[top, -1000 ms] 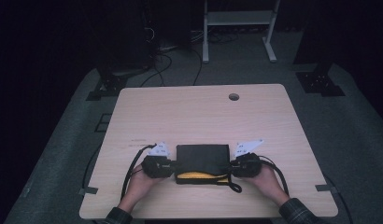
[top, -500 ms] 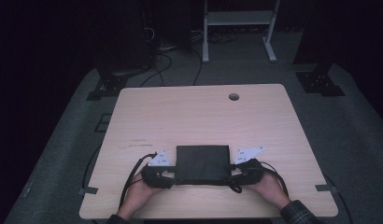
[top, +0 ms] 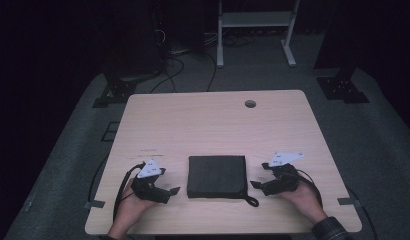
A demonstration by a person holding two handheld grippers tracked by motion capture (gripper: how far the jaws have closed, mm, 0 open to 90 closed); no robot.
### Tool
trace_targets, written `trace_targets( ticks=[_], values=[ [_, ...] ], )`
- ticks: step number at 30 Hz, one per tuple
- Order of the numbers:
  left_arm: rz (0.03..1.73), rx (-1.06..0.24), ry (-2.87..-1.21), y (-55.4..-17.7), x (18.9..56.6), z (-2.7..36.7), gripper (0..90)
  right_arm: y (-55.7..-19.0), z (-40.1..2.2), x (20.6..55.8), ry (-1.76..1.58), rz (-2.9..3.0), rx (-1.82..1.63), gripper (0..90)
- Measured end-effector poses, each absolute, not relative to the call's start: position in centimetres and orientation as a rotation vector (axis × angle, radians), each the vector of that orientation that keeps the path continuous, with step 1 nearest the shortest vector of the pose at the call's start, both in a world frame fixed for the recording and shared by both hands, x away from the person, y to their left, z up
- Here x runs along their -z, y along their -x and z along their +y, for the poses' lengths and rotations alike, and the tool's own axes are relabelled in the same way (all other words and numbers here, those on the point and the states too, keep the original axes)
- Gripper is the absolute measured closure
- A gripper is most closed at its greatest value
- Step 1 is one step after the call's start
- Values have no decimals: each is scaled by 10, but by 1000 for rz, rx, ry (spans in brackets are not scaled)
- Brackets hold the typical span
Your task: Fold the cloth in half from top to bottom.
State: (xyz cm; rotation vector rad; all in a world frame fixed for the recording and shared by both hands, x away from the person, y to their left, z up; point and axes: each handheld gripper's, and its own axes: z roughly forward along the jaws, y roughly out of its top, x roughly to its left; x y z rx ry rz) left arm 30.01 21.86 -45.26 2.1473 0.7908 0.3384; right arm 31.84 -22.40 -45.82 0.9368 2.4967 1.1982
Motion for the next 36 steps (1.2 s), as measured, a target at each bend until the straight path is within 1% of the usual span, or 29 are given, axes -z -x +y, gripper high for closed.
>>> trace_targets(
  ticks=[3, 8, 11, 13, 18, 21, 24, 36],
  values=[
    [822, -377, -2160, -298, 455, 228, 66, -317, -237, 459, -978, 2458, -1182, 123],
    [888, -392, -2157, -295, 459, 246, 20, -314, -265, 463, -1054, 2400, -1146, 82],
    [912, -420, -2164, -292, 462, 257, 19, -312, -281, 466, -1101, 2362, -1140, 82],
    [927, -431, -2178, -291, 465, 262, 0, -310, -289, 469, -1133, 2346, -1127, 82],
    [940, -430, -2201, -288, 472, 270, 0, -306, -305, 477, -1174, 2312, -1066, 78],
    [945, -422, -2213, -287, 477, 273, 0, -303, -311, 481, -1189, 2304, -1043, 69],
    [944, -422, -2217, -286, 481, 275, 0, -303, -314, 484, -1206, 2305, -1030, 24],
    [913, -406, -2203, -285, 483, 280, 0, -302, -316, 488, -1212, 2311, -983, 21]
  ],
)
